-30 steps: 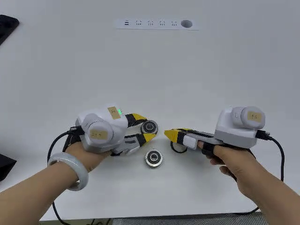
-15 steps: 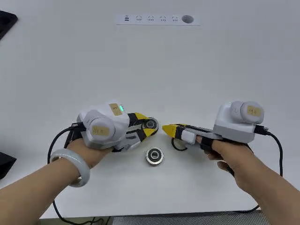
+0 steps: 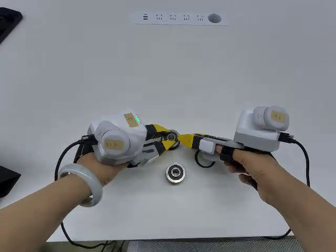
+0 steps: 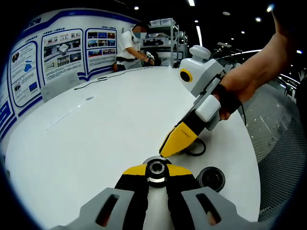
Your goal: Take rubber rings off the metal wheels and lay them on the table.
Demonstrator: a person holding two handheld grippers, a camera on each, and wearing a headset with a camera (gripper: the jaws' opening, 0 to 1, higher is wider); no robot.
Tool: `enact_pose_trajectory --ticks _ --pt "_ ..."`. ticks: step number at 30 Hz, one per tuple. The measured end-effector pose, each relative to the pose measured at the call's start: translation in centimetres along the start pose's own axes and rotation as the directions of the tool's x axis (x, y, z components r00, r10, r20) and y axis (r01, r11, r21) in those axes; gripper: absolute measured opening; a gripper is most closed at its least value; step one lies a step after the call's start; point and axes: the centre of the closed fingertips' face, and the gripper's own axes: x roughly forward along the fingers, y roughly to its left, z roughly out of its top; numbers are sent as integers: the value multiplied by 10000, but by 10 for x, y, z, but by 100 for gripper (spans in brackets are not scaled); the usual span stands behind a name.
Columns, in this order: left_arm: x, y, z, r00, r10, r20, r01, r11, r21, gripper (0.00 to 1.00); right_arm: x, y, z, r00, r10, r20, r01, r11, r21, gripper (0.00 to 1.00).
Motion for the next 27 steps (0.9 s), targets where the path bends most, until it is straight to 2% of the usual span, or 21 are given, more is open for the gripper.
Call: enact_pose_trajectory --ticks 16,22,27 --pt "-2 0 -2 9999 86 125 -85 9999 -108 14 15 4 2 9989 432 -200 -425 9985 341 18" --pt "-2 0 -2 9999 78 100 -78 10000 -1 14 11 6 1 9980 568 -284 -554 9973 486 18" --pt "-2 0 -2 9999 98 90 -98 10000 0 14 6 6 -7 9957 667 -642 -633 9966 531 17"
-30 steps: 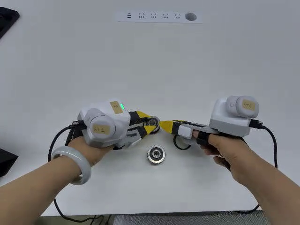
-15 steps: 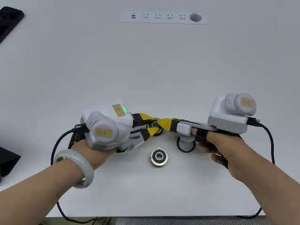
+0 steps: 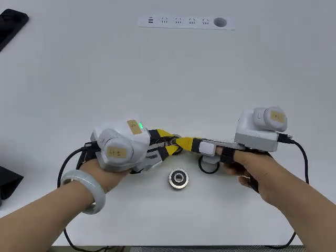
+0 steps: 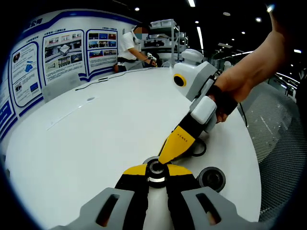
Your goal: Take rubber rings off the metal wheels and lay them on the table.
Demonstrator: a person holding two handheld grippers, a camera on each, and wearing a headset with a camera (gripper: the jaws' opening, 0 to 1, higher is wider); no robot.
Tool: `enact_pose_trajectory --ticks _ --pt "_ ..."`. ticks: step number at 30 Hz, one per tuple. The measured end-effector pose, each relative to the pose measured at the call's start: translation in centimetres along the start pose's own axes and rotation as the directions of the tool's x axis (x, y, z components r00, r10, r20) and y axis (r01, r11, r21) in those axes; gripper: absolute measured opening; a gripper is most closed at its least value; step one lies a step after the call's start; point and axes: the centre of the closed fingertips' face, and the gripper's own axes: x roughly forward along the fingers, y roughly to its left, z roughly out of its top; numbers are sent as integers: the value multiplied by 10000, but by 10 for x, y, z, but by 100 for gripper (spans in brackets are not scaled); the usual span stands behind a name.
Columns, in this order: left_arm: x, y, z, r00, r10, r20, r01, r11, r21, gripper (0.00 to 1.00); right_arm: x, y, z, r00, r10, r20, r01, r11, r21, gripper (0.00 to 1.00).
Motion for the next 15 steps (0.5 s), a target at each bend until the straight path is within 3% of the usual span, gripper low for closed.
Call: enact_pose_trajectory --ticks 15 --pt "-1 -1 1 10000 -15 39 15 10000 1 13 -5 -1 -3 9999 -85 -77 85 10000 13 13"
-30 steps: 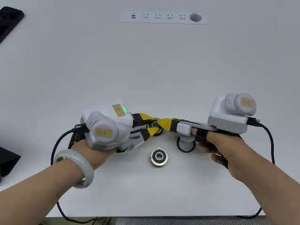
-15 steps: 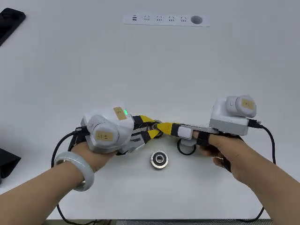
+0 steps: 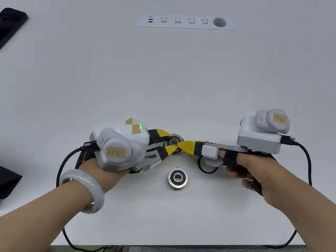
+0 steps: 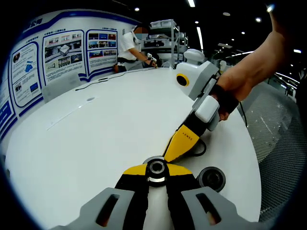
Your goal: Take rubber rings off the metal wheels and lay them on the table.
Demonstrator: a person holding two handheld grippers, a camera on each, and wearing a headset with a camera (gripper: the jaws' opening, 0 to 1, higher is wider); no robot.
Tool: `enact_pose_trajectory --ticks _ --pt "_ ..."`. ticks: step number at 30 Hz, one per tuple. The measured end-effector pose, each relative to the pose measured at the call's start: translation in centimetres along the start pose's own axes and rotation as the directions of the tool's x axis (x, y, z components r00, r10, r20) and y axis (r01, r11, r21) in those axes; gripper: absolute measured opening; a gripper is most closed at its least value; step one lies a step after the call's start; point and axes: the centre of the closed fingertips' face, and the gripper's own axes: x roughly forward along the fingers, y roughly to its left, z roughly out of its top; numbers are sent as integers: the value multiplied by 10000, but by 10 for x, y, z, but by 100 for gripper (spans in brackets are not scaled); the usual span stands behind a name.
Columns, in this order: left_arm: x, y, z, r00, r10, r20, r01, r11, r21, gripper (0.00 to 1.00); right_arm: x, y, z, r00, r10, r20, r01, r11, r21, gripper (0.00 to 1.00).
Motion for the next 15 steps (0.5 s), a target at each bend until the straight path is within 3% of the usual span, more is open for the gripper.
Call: enact_pose_trajectory --ticks 15 --pt "0 0 1 10000 0 4 0 10000 -11 13 -3 -1 1 9995 -299 -67 294 9980 -561 12"
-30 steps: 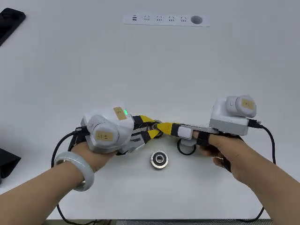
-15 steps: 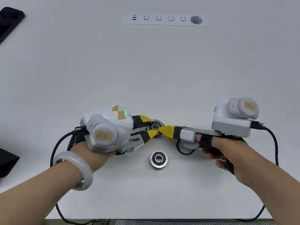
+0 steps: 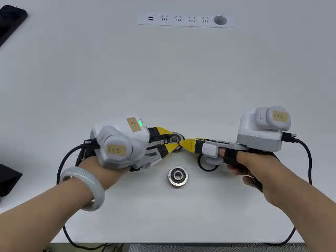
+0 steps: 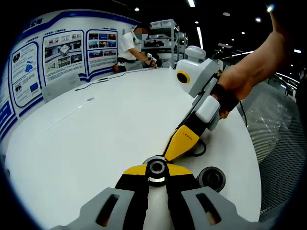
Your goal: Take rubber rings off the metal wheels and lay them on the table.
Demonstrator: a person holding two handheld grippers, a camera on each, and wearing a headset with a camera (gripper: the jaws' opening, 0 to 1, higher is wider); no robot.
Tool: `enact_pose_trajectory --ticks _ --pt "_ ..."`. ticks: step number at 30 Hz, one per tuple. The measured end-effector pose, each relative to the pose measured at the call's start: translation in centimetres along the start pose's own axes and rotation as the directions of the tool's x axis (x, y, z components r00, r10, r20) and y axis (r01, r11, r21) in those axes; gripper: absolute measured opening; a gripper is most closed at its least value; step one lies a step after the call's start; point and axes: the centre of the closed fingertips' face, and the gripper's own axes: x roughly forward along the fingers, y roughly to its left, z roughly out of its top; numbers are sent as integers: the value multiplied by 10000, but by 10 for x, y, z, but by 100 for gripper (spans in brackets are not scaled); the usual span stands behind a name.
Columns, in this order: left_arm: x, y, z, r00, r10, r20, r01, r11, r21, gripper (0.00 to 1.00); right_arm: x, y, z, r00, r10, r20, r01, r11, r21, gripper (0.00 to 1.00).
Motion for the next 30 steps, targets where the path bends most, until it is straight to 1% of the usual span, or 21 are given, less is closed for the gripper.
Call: enact_pose_trajectory --ticks 4,12,16,22,30 --pt "0 0 -1 10000 2 -6 -2 10000 -7 13 -1 -1 1 10000 23 20 -23 10000 -40 10" --pt "0 0 0 10000 7 13 -7 10000 -30 13 1 -4 0 9999 93 -62 -93 9999 41 9" --pt "0 0 0 10000 3 10 -3 10000 -22 13 1 -6 0 10000 -44 -75 44 10000 -12 5" --pt "0 0 0 10000 2 15 -2 10000 -16 13 0 -4 0 10000 -6 -54 6 10000 48 2" --pt "0 2 -1 10000 -4 5 4 10000 -17 13 1 -2 1 10000 -82 10 82 9999 -141 2"
